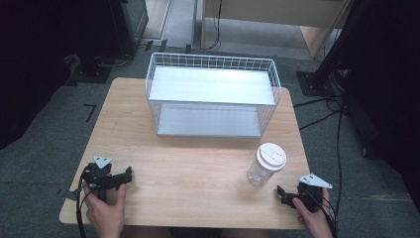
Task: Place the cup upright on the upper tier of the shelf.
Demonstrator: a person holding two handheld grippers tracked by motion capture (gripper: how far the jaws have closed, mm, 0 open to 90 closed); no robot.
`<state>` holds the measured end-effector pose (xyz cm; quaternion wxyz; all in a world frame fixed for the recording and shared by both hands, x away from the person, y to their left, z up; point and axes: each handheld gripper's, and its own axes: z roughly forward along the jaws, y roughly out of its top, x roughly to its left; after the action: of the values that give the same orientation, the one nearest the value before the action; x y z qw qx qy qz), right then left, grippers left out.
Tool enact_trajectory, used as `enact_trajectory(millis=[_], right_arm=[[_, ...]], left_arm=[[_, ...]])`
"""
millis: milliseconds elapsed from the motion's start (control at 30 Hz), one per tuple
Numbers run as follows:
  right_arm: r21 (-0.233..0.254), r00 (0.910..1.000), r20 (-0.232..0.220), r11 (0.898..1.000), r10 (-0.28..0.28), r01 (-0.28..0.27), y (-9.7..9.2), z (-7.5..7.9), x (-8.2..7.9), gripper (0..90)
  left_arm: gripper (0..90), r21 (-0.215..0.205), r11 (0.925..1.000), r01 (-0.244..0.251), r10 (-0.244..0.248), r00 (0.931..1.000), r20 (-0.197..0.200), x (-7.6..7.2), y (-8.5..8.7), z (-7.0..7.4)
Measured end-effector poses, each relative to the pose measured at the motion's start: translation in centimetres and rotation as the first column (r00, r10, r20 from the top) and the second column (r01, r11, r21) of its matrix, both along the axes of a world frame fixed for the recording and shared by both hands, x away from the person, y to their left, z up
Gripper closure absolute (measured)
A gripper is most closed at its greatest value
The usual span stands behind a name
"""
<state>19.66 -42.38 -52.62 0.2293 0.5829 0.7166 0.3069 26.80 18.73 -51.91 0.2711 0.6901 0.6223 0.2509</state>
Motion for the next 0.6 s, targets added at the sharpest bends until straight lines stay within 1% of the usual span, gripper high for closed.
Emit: enact_trajectory(millis=[67, 200, 267, 367, 433, 500, 533, 600], right_arm=[[-0.004, 1.0, 0.004, 1.0, -0.006, 0.006, 0.0, 0.0, -0.1, 0.0], [0.002, 0.9989, -0.002, 0.999, -0.047, 0.047, 0.4, 0.0, -0.2, 0.1], [-0.001, 0.9987, -0.004, 0.999, -0.051, 0.051, 0.5, 0.0, -0.5, 0.1], [0.02, 0.9989, -0.015, 0.999, -0.044, 0.044, 0.9, 0.2, -0.9, 0.2], [0.031, 0.999, -0.022, 0.999, -0.039, 0.04, 1.2, 0.3, -1.1, 0.1], [0.03, 0.9991, -0.022, 0.999, -0.037, 0.038, 1.4, 0.3, -1.2, 0.1], [0.022, 0.9991, -0.025, 0.999, -0.035, 0.036, 1.8, 0.3, -1.4, 0.1], [0.025, 0.9991, -0.027, 0.999, -0.032, 0.033, 2.2, 0.5, -1.5, 0.1]], left_arm=[[0.0, 0.0, 1.0, 0.0, 0.0, 1.0, 0.0, 0.0, 0.0, 0.0], [0.0, -0.001, 1.0, -0.001, 0.001, 1.0, 0.001, 0.0, 0.0, 0.0], [0.0, 0.0, 1.0, 0.0, 0.0, 1.0, 0.0, 0.0, 0.0, 0.0], [0.0, 0.0, 1.0, 0.0, 0.0, 1.0, 0.0, 0.0, 0.0, 0.0], [0.0, -0.002, 0.9999, -0.015, 0.015, 0.9999, -0.001, 0.0, -0.1, 0.0], [0.0, -0.001, 0.9998, -0.02, 0.02, 0.9998, -0.002, 0.1, -0.2, 0.0], [0.0, -0.001, 0.9997, -0.023, 0.023, 0.9997, 0.0, 0.1, -0.2, 0.0], [0.0, 0.0, 0.9998, -0.022, 0.022, 0.9998, -0.002, 0.1, -0.2, 0.0]])
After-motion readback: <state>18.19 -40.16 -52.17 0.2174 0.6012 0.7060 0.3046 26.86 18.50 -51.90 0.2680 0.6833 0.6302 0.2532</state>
